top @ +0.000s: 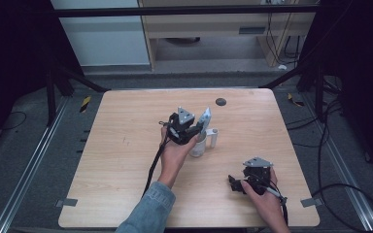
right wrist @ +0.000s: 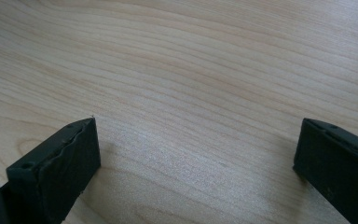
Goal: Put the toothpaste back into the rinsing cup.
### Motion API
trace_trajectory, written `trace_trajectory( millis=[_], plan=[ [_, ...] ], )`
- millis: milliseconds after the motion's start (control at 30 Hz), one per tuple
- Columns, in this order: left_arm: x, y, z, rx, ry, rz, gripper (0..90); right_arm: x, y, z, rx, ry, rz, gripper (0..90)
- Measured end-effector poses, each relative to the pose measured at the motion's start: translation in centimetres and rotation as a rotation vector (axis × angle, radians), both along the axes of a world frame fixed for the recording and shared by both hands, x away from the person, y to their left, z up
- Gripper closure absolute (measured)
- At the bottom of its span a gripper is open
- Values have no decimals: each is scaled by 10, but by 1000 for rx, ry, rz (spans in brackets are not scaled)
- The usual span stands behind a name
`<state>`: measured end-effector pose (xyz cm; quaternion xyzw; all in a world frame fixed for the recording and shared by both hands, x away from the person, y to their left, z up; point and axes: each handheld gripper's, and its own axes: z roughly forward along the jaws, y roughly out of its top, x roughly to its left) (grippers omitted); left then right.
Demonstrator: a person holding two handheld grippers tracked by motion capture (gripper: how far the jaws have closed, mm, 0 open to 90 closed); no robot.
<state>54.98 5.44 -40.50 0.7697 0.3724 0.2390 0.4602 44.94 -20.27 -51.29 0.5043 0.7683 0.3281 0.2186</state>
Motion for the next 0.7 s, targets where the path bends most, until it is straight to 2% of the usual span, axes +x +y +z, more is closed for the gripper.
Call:
trace_trajectory(
  millis=[300,533,600,633,667,700],
  plan=[
    [-8,5,5,2,-28,4,521,0,0,0,0,0,0,4],
    [-15,8,9,7,-29,-13,450,0,0,0,-1,-1,1,5],
    [-17,9,10,1,-22,-30,404,0,0,0,1,0,-1,4],
    [-18,9,12,-14,-8,-52,340,0,0,0,0,-1,1,4],
    [-18,9,12,-14,-8,-52,306,0,0,0,0,-1,1,4],
    [-21,9,12,-21,9,-84,264,0,0,0,-1,-1,1,5]
  ],
)
